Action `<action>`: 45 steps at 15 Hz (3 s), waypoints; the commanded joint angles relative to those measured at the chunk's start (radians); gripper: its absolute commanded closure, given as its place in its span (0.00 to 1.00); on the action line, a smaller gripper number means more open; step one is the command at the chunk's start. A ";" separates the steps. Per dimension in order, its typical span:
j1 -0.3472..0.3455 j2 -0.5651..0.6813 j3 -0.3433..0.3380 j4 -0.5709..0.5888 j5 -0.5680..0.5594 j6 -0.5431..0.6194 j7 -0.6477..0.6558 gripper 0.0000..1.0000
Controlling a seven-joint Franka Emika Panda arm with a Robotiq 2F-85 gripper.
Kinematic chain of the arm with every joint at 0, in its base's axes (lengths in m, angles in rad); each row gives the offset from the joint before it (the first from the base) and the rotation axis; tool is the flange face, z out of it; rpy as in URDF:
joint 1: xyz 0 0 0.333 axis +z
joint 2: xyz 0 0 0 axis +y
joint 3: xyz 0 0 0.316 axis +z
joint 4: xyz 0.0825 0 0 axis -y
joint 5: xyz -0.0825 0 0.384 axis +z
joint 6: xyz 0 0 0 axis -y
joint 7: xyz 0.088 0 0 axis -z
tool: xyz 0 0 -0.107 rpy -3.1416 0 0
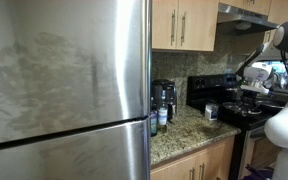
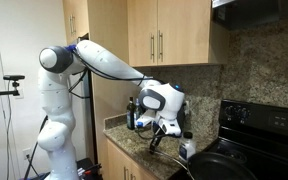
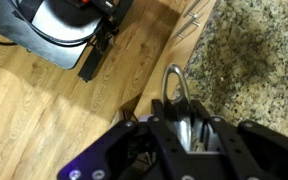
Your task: Move the pan to the left front plate of the stove
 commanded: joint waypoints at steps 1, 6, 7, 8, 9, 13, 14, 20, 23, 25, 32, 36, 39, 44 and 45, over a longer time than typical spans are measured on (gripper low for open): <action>-0.038 0.031 -0.024 0.020 -0.010 0.044 0.070 0.95; -0.019 0.005 -0.006 -0.044 -0.040 0.134 0.011 0.95; -0.005 -0.005 0.011 -0.039 -0.079 0.130 -0.011 0.95; 0.012 -0.026 0.031 -0.026 -0.116 0.115 0.011 0.95; 0.023 -0.035 0.045 -0.017 -0.152 0.110 0.023 0.95; 0.038 -0.037 0.066 0.040 -0.175 0.064 -0.061 0.95; 0.034 -0.027 0.064 0.055 -0.184 0.038 -0.049 0.95; 0.014 0.035 0.042 0.012 -0.351 0.007 0.094 0.95; 0.023 0.067 0.046 -0.019 -0.351 0.009 0.082 0.95; 0.027 0.071 0.048 -0.021 -0.343 0.008 0.080 0.95; 0.015 -0.008 0.034 -0.036 -0.326 -0.005 0.082 0.95; 0.008 -0.067 0.028 -0.042 -0.265 0.003 0.091 0.51; -0.002 -0.115 0.020 0.018 -0.237 -0.042 0.098 0.29; -0.017 -0.184 0.010 0.103 -0.182 -0.136 0.097 0.00; -0.015 -0.181 -0.001 0.139 -0.137 -0.232 0.066 0.00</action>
